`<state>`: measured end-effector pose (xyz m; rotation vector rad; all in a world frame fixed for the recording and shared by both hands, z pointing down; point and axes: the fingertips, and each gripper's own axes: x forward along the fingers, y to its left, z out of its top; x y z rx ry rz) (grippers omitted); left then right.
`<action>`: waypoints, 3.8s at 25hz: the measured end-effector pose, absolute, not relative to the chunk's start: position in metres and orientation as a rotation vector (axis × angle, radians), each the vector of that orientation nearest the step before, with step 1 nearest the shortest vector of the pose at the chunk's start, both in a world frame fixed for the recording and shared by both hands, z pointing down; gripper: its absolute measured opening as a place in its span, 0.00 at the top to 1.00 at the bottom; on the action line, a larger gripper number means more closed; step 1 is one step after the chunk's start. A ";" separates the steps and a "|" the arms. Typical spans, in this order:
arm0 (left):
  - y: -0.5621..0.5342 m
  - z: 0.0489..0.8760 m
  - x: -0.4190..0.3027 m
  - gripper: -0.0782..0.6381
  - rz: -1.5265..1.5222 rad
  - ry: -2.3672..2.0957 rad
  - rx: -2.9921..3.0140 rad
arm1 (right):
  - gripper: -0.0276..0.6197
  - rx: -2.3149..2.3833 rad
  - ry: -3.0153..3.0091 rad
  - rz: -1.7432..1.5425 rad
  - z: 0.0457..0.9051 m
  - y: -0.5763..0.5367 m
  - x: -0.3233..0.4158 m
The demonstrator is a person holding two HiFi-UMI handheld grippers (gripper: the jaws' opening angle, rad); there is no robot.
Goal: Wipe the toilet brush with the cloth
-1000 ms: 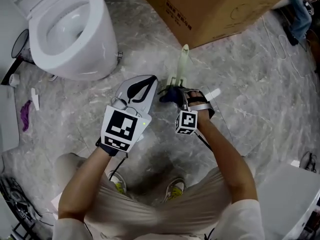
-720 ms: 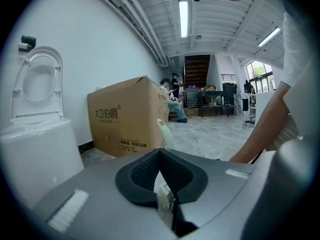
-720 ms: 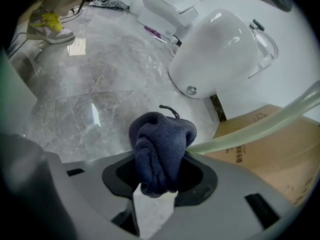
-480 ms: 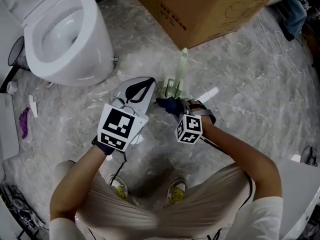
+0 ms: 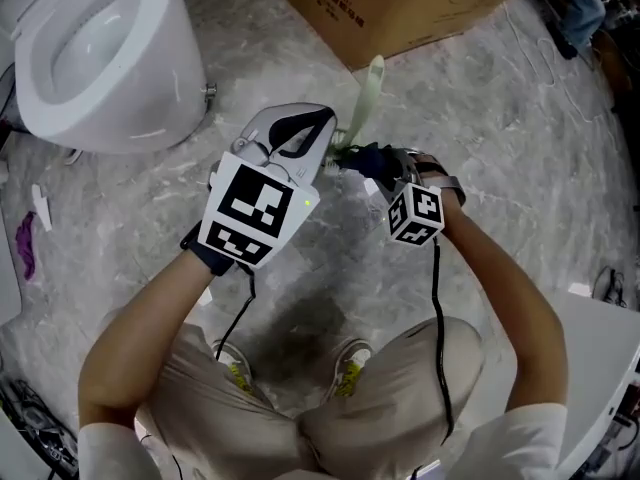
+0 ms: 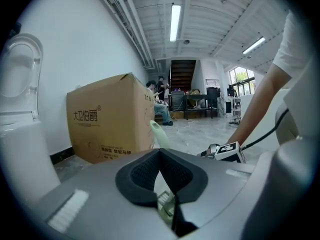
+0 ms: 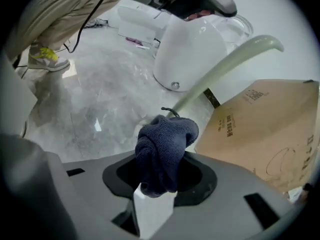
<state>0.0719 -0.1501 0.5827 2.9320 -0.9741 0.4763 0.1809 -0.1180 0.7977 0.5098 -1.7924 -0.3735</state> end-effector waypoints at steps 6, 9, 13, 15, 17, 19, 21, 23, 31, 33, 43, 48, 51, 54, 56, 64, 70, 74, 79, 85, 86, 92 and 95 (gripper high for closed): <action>-0.159 0.598 0.067 0.89 0.445 -0.954 2.852 | 0.71 0.609 -1.731 -0.334 0.790 -0.131 0.213; -0.167 0.610 0.057 0.89 0.439 -0.984 2.769 | 0.71 0.649 -1.755 -0.328 0.793 -0.135 0.198; -0.161 0.621 0.045 0.89 0.471 -0.969 2.750 | 0.71 0.590 -1.734 -0.321 0.823 -0.128 0.171; -0.150 0.626 0.038 0.89 0.534 -0.934 2.803 | 0.71 0.538 -1.693 -0.332 0.837 -0.128 0.162; -0.141 0.637 0.026 0.89 0.605 -0.917 2.823 | 0.71 0.486 -1.648 -0.318 0.852 -0.128 0.157; -0.136 0.644 0.015 0.89 0.634 -0.928 2.793 | 0.71 0.481 -1.614 -0.308 0.863 -0.131 0.155; -0.136 0.639 0.012 0.89 0.592 -0.945 2.749 | 0.72 0.519 -1.586 -0.310 0.868 -0.136 0.155; -0.137 0.623 0.020 0.89 0.496 -0.925 2.738 | 0.72 0.573 -1.550 -0.331 0.871 -0.140 0.157; -0.123 0.637 0.029 0.89 0.528 -0.867 2.793 | 0.71 0.746 -1.403 -0.459 0.879 -0.157 0.152; -0.124 0.644 0.030 0.89 0.548 -0.861 2.784 | 0.71 0.744 -1.365 -0.513 0.882 -0.160 0.150; -0.133 0.650 0.041 0.89 0.550 -0.864 2.768 | 0.71 0.689 -1.351 -0.586 0.892 -0.160 0.144; -0.131 0.656 0.042 0.89 0.585 -0.864 2.774 | 0.71 0.677 -1.367 -0.642 0.894 -0.161 0.140; -0.130 0.662 0.040 0.89 0.612 -0.869 2.775 | 0.71 0.650 -1.365 -0.678 0.894 -0.162 0.141; -0.131 0.661 0.036 0.89 0.610 -0.884 2.769 | 0.71 0.636 -1.373 -0.679 0.896 -0.162 0.139; -0.132 0.660 0.035 0.89 0.609 -0.891 2.768 | 0.71 0.629 -1.382 -0.670 0.897 -0.161 0.138; -0.128 0.659 0.035 0.89 0.628 -0.895 2.774 | 0.71 0.590 -1.416 -0.662 0.899 -0.152 0.133; -0.130 0.663 0.035 0.89 0.638 -0.895 2.770 | 0.71 0.621 -1.482 -0.726 0.884 -0.149 0.117; -0.132 0.664 0.035 0.89 0.643 -0.893 2.770 | 0.71 0.666 -1.523 -0.779 0.872 -0.156 0.101; -0.131 0.664 0.032 0.89 0.653 -0.901 2.773 | 0.71 0.702 -1.513 -0.777 0.869 -0.164 0.097; -0.133 0.665 0.028 0.89 0.658 -0.909 2.773 | 0.71 0.698 -1.507 -0.726 0.879 -0.168 0.099; -0.132 0.665 0.028 0.89 0.660 -0.906 2.777 | 0.71 0.697 -1.505 -0.720 0.880 -0.168 0.100; -0.130 0.666 0.029 0.89 0.664 -0.887 2.782 | 0.71 0.687 -1.500 -0.678 0.887 -0.164 0.104; -0.130 0.666 0.031 0.89 0.663 -0.883 2.784 | 0.71 0.683 -1.493 -0.660 0.890 -0.163 0.109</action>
